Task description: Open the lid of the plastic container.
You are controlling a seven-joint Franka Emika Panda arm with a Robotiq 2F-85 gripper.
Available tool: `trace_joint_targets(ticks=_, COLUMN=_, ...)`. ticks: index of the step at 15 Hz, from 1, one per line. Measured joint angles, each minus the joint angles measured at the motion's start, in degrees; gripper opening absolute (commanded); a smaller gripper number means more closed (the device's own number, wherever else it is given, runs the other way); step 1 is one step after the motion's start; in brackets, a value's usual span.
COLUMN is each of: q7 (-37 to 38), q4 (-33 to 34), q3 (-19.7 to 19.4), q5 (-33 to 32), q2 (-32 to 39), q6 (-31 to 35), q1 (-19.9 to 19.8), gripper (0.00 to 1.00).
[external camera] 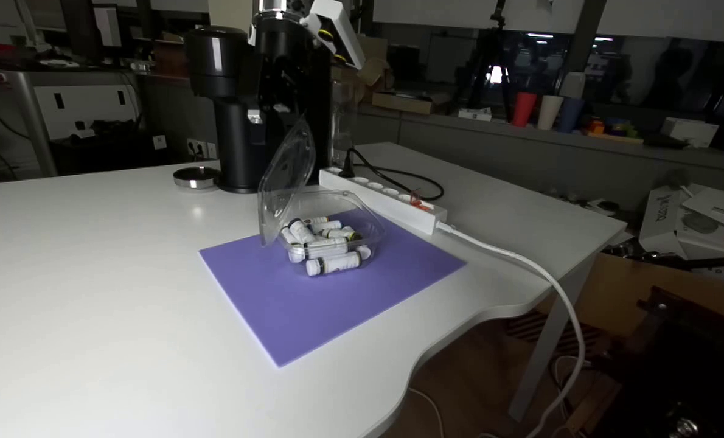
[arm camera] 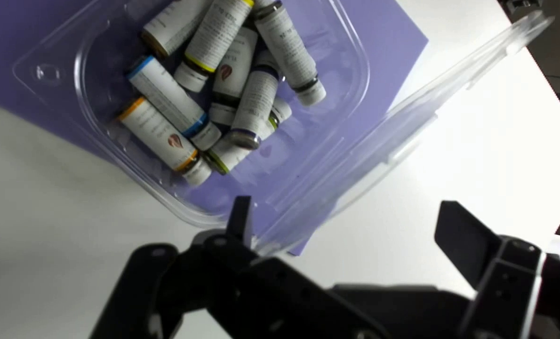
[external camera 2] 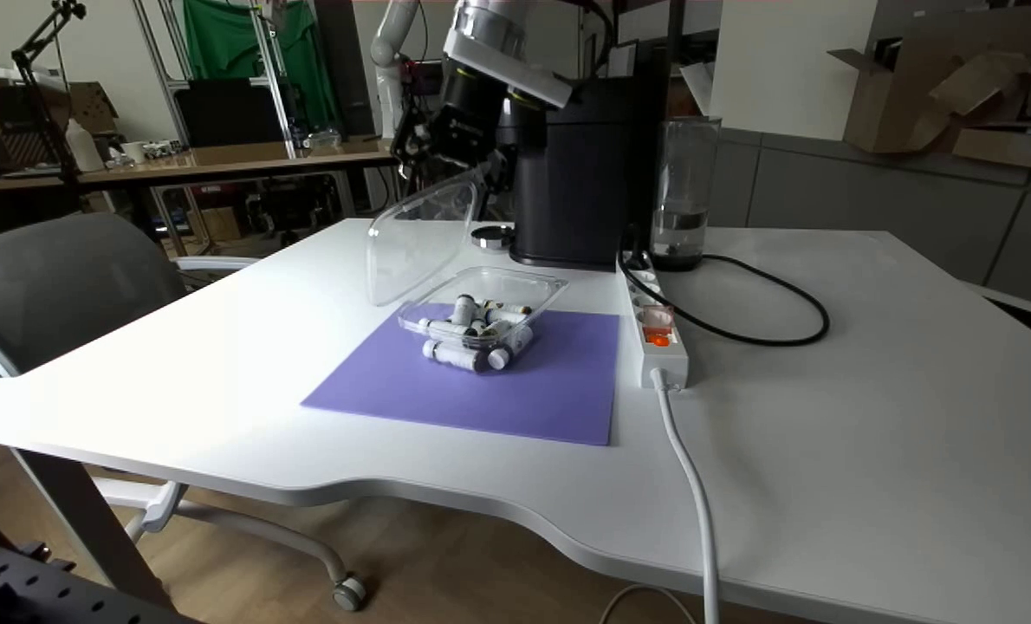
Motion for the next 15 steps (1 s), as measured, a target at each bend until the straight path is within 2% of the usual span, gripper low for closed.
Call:
trace_joint_targets(ticks=7, q7=-1.29, q4=-0.75, q3=1.67, q5=-0.89, q2=-1.52, q6=1.90, q1=5.03, gripper=1.00)
trace_joint_targets(ticks=15, q7=-1.31, q4=-4.39, q3=2.69, q5=-10.04, q2=-4.61, q6=11.06, q1=12.46, gripper=1.00)
